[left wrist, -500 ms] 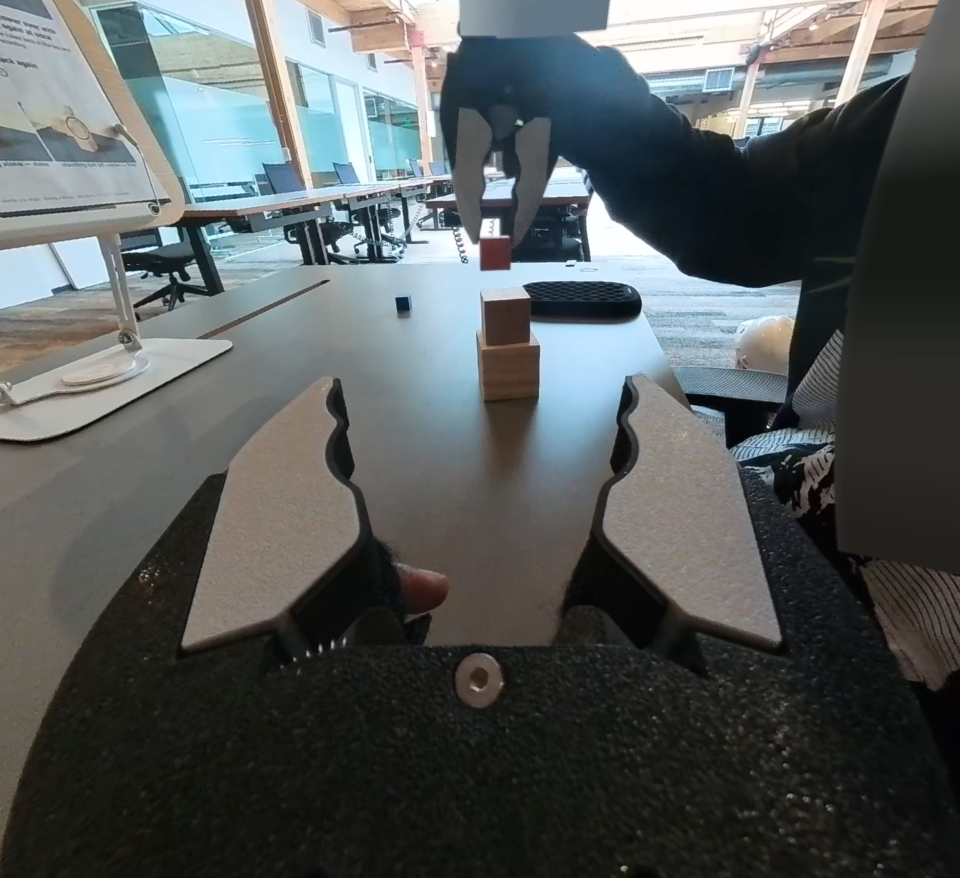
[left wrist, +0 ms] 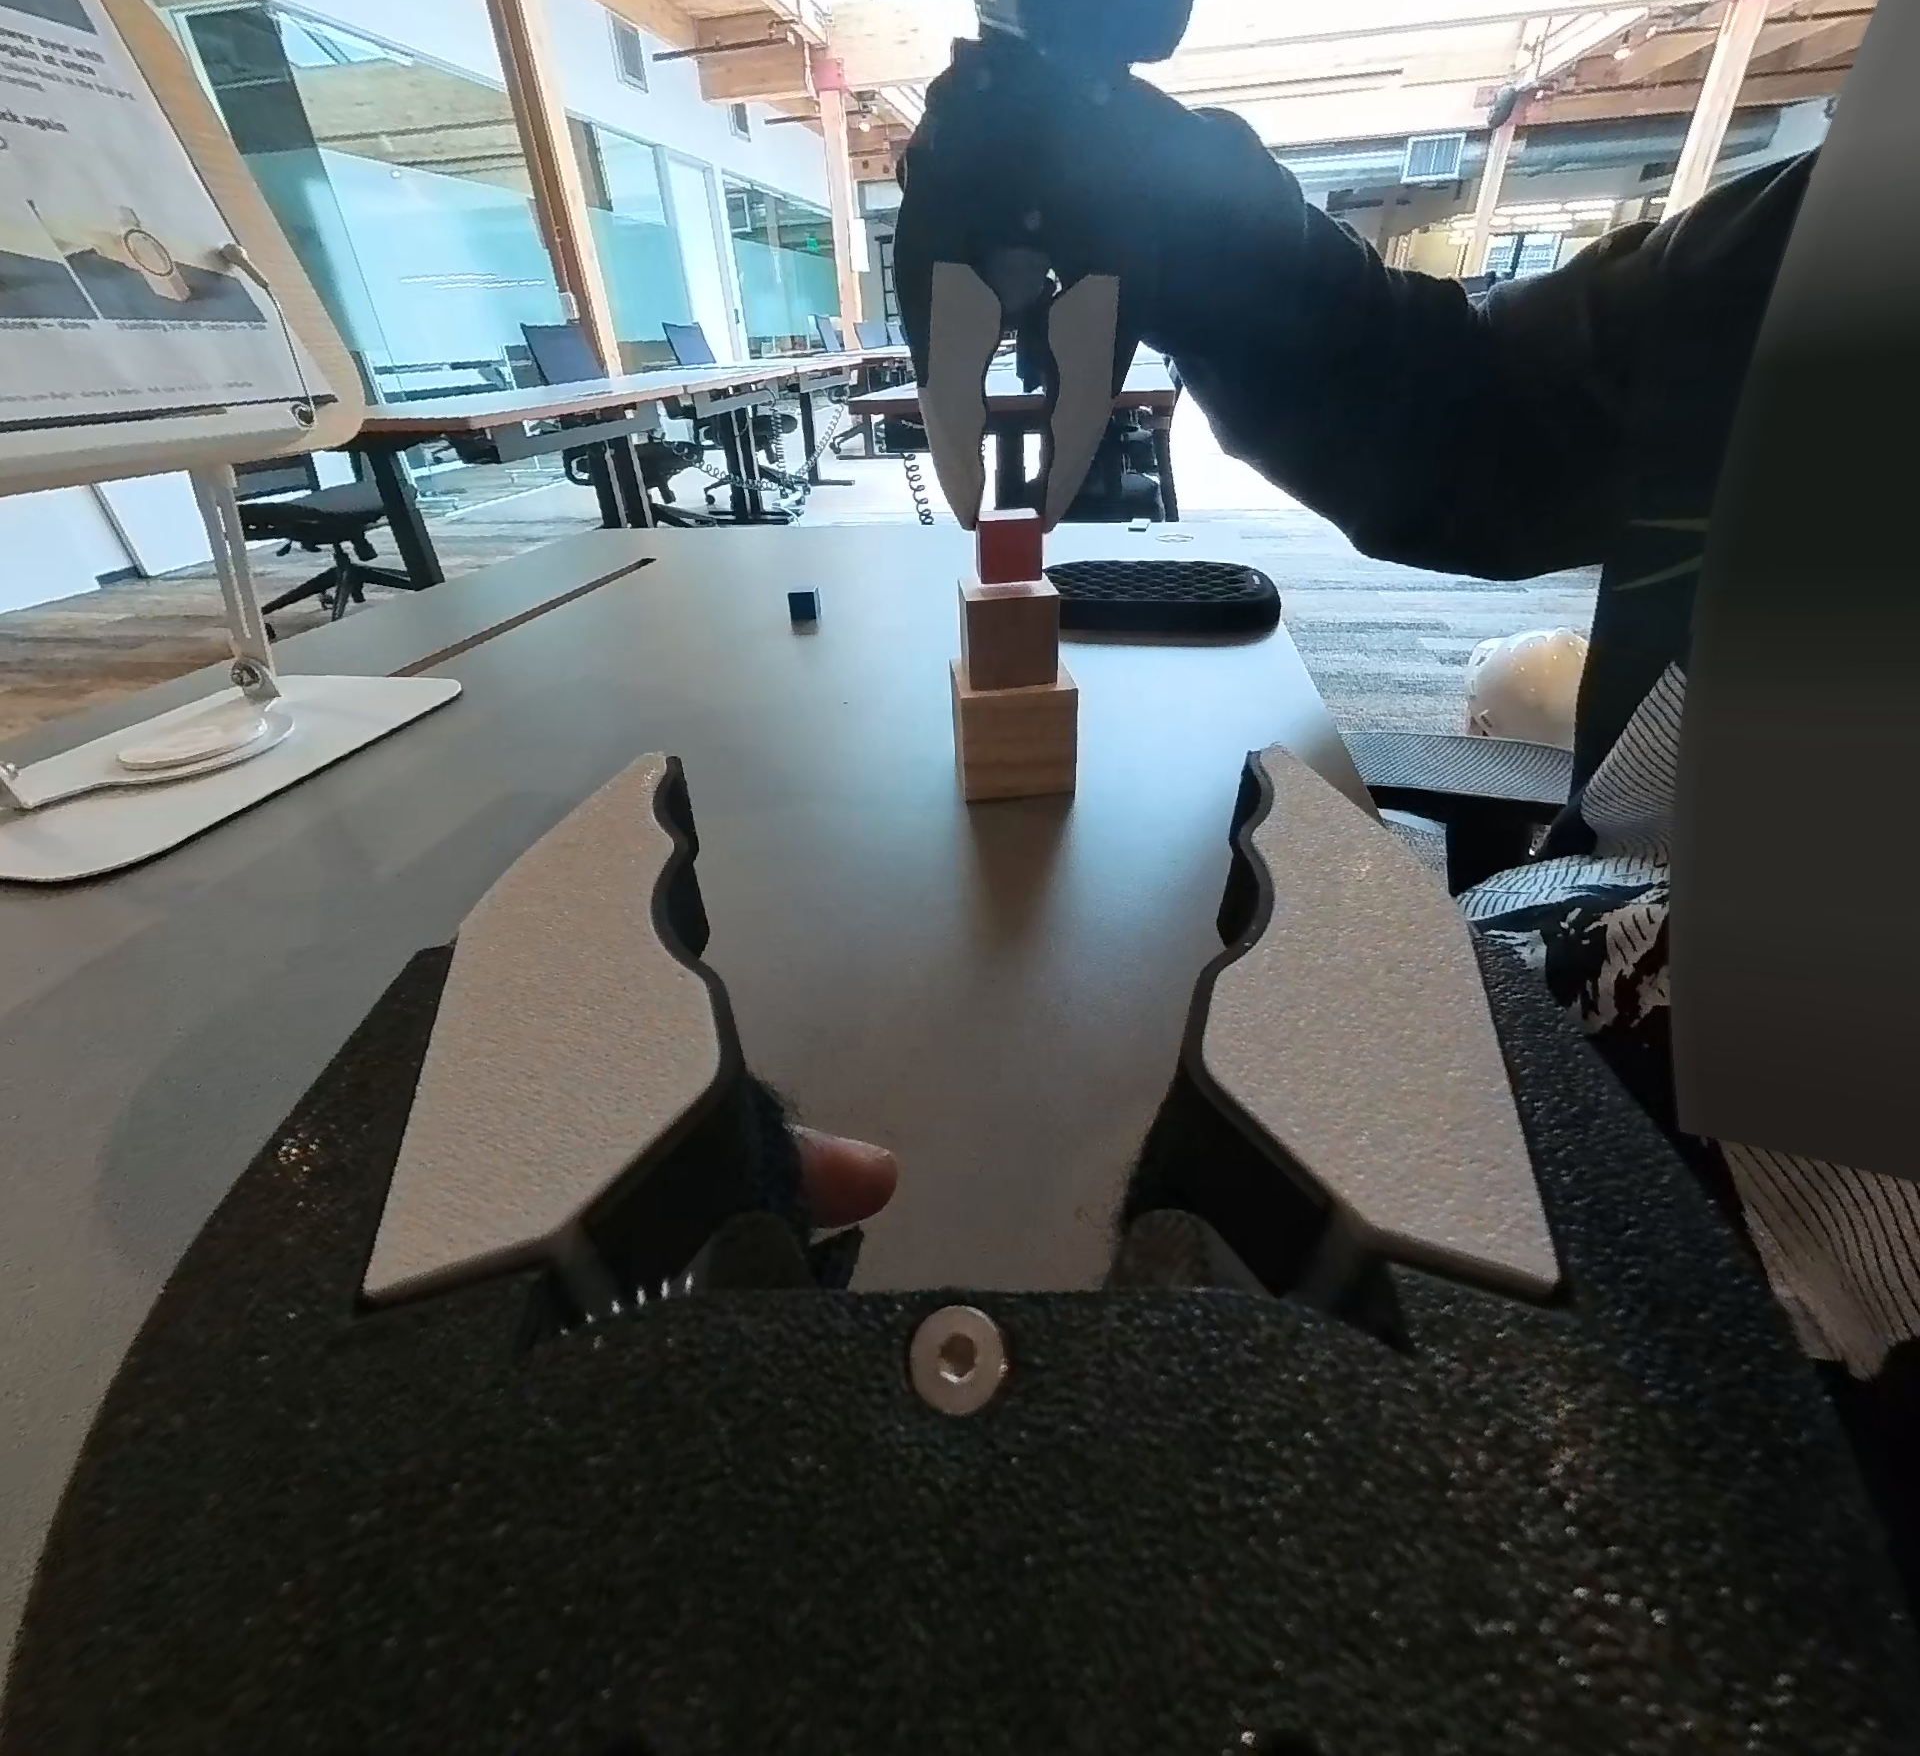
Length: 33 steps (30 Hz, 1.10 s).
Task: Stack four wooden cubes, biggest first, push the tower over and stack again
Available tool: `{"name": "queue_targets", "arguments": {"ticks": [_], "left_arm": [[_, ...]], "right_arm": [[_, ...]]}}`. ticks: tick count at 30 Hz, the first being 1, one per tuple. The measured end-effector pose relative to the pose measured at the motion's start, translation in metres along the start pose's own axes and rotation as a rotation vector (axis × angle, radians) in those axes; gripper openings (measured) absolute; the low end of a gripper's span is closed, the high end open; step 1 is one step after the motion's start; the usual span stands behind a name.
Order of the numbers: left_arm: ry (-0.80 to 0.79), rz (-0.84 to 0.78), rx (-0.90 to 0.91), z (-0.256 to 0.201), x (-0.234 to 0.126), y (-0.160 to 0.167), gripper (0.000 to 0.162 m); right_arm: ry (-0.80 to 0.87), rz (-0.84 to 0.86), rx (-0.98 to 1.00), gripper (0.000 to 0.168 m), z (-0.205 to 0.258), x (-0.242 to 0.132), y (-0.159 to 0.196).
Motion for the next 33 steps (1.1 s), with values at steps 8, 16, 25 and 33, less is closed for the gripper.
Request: {"name": "queue_targets", "arguments": {"ticks": [8, 16, 25, 33], "left_arm": [[0.0, -0.002, 0.0, 0.0, 0.0, 0.0, 0.097], [-0.001, -0.003, 0.001, 0.0, 0.0, 0.0, 0.097], [0.002, -0.002, 0.0, 0.0, 0.0, 0.0, 0.097], [-0.001, 0.001, -0.001, 0.0, 0.001, 0.0, 0.097]], "right_arm": [[-0.009, 0.003, -0.007, 0.026, 0.002, 0.002, 0.001], [0.009, -0.03, 0.066, 0.043, -0.008, -0.012, 0.016], [0.035, 0.12, 0.365, 0.058, -0.052, 0.004, 0.141], [0.015, 0.15, 0.328, 0.06, -0.059, 0.033, 0.216]]}}
Point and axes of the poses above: each gripper's, where its closed fingertips meet, x out along the fingers, y out of its underside, z = x × y across the jaws, the point moved 7 cm from there along -x, back along the fingers, and after that the axes turned 14 degrees about y, right-handed, at the moved point
